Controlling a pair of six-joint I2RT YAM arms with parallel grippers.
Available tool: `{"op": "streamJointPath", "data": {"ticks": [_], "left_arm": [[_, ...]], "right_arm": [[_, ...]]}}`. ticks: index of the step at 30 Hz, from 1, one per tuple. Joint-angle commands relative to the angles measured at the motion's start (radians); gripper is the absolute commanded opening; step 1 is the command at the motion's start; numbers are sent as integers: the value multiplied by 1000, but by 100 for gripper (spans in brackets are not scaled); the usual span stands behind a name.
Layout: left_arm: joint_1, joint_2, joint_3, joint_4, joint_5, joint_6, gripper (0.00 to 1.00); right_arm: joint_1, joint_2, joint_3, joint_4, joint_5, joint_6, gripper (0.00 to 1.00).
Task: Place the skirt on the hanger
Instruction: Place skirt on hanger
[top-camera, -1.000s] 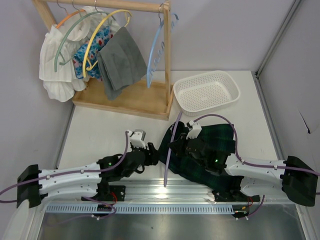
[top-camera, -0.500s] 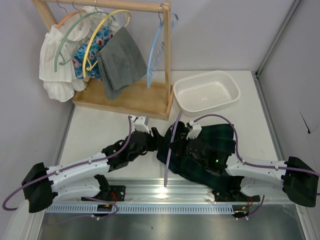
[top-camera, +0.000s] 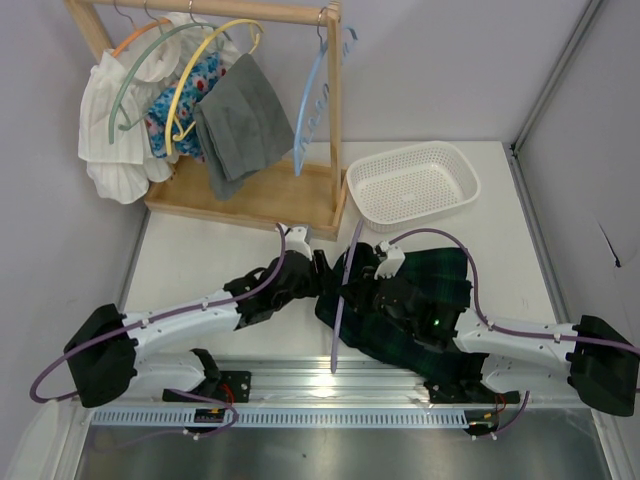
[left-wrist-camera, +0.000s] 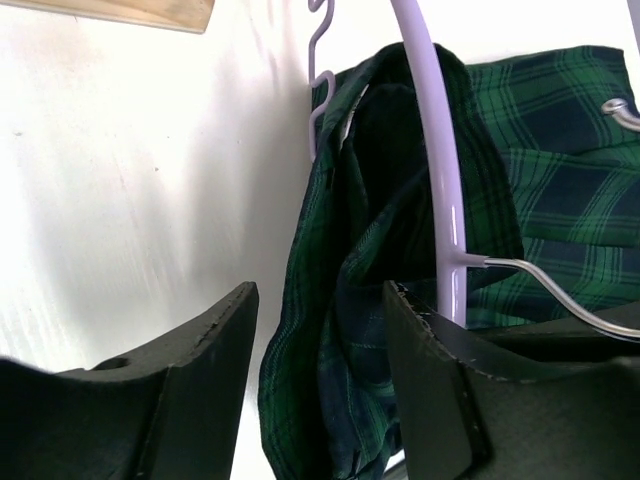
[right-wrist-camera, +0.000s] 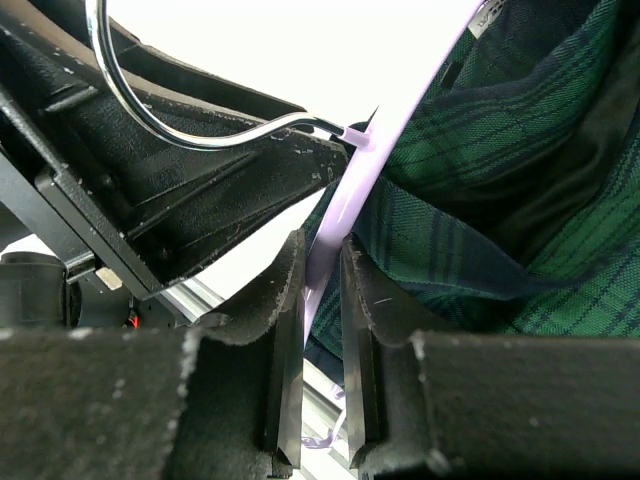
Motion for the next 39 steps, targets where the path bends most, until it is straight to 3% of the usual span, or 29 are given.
{"op": "streamJointPath", "data": {"ticks": [1, 10, 12, 13, 15, 16, 26, 39], "left_arm": [[19, 11, 33, 32, 38, 27, 57], [19, 78, 16, 112, 113, 27, 51], [19, 87, 17, 127, 116, 25, 39], [19, 91, 17, 130, 116, 25, 21], [20, 91, 14, 132, 105, 24, 2], [20, 88, 14, 127, 98, 21, 0], [103, -145, -111, 53, 35, -9, 0], [121, -406, -292, -103, -40, -114, 0]], "right_arm": [[-4, -22, -14, 14, 40, -60, 0], [-4, -29, -19, 9, 57, -59, 0], [-4, -30, -22, 8, 57, -60, 0], [-4, -30, -22, 6, 61, -57, 0], [-4, -32, -23, 2, 66, -56, 0], [-4, -36, -25, 0, 70, -56, 0], [-4, -44, -31, -96, 130, -17, 0], [-4, -75, -34, -167, 179, 1, 0]]}}
